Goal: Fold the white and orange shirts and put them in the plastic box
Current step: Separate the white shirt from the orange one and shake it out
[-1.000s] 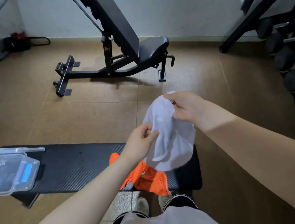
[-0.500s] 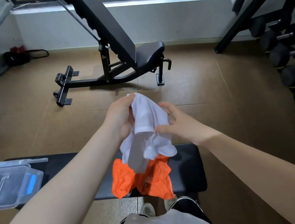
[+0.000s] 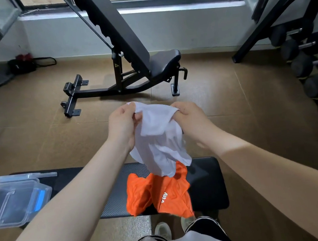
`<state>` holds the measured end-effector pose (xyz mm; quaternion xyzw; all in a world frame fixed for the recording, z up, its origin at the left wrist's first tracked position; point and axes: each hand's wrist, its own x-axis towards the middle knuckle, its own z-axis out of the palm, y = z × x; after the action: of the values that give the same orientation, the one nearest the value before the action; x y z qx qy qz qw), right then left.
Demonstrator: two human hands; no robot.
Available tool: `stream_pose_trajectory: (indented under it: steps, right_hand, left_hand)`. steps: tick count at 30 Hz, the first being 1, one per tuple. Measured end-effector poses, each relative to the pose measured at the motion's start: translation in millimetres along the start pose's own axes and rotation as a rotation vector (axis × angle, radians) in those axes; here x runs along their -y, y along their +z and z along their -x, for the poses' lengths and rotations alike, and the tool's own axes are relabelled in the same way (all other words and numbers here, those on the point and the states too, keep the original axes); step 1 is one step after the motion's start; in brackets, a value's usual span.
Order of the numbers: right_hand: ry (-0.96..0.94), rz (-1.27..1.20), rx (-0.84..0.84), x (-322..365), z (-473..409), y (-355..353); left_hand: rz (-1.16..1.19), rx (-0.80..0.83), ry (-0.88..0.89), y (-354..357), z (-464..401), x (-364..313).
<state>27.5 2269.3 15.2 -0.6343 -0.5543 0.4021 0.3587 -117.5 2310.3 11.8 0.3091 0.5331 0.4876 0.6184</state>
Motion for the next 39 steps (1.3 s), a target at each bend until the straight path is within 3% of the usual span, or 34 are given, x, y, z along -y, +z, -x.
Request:
stream_pose_trajectory:
  steps: [4,8,13,19,23,26,27,30,32,36,39]
  right_hand:
    - [0.315,-0.602,-0.006,24,-7,4]
    - [0.379,-0.929,-0.026,25,-11,6]
    - [0.434,-1.127,-0.194,16,-9,4]
    - [0.620,-0.882,-0.430,-22,8,-16]
    - [0.708,-0.497,-0.352,-40,30,-23]
    - [0.536,0.127,-0.203,-41,42,-24]
    - [0.429,0.199,-0.175,-36,47,-23]
    - [0.028,-0.042,-0.062,-11,61,-17]
    - [-0.155,-0.086,-0.086,8,72,-11]
    - [-0.235,0.092,-0.350,22,94,2]
    - [-0.267,0.071,-0.383,22,120,2]
  left_hand:
    - [0.053,0.229,-0.025,-4,0,14]
    - [-0.452,0.476,0.174,-26,6,43]
    - [-1.036,0.478,0.322,-49,-1,64]
    - [-0.585,0.303,0.190,-58,-8,42]
    - [-0.495,0.498,0.255,-26,12,-3]
    - [-0.656,0.635,0.315,-4,30,-31]
    - [-0.702,0.654,0.338,2,35,-37]
    - [-0.778,0.693,0.426,13,50,-48]
    - [-0.814,0.681,0.479,16,62,-50]
    - [-0.820,0.646,0.503,14,93,-48]
    - [-0.813,0.659,0.552,11,118,-41]
